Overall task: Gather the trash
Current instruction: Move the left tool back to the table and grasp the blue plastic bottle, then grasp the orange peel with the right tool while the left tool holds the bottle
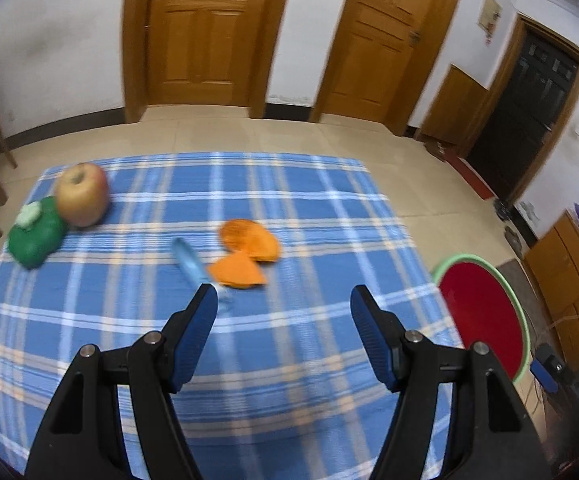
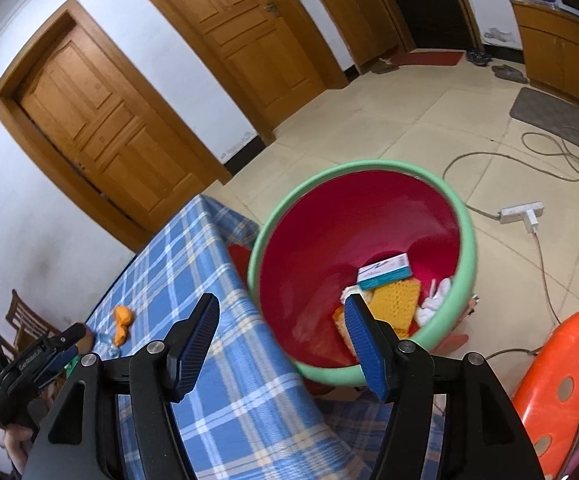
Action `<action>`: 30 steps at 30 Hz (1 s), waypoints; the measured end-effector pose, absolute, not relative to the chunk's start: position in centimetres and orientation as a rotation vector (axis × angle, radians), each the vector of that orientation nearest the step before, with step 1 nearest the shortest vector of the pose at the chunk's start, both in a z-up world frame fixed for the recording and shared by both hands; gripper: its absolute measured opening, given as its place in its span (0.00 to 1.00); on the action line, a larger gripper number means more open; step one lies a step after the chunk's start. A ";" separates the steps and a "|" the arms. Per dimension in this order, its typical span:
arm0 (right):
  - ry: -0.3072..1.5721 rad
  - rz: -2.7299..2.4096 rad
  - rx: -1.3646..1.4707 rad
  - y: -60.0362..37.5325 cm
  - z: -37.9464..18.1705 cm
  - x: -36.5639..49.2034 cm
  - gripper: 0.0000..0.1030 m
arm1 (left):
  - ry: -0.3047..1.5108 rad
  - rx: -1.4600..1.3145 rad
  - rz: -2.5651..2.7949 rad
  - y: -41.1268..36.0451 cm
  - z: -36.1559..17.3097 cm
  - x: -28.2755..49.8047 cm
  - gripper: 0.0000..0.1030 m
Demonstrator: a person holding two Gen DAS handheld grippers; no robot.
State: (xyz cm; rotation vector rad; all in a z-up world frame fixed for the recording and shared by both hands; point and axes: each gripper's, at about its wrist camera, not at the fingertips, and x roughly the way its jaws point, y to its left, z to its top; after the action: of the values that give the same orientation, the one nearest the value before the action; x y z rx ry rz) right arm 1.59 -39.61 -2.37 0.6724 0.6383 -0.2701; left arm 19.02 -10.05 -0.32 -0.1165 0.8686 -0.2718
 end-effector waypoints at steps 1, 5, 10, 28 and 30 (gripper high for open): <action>0.641 -0.266 0.669 -39.4 -2.4 1.8 0.65 | 0.867 -0.120 -0.256 -9.4 -0.3 19.2 0.67; 0.664 -0.246 0.653 -38.3 -2.6 2.8 0.65 | 0.877 -0.125 -0.179 -6.9 -1.0 20.8 0.67; 0.690 -0.224 0.632 -36.9 -2.8 3.8 0.65 | 0.903 -0.139 -0.135 -5.5 -2.4 22.9 0.67; 0.748 -0.186 0.546 -34.1 -2.9 6.1 0.65 | 0.993 -0.114 -0.133 -6.1 -7.8 27.2 0.21; 0.750 -0.176 0.531 -33.7 -2.7 6.5 0.65 | 0.989 -0.130 -0.149 -5.8 -7.7 26.9 0.14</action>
State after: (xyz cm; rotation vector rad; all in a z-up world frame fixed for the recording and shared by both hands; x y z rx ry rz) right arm 6.52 -33.75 -2.67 0.5310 0.7498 -0.1763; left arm 26.95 -5.79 -7.74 -0.1298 0.9892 -0.1492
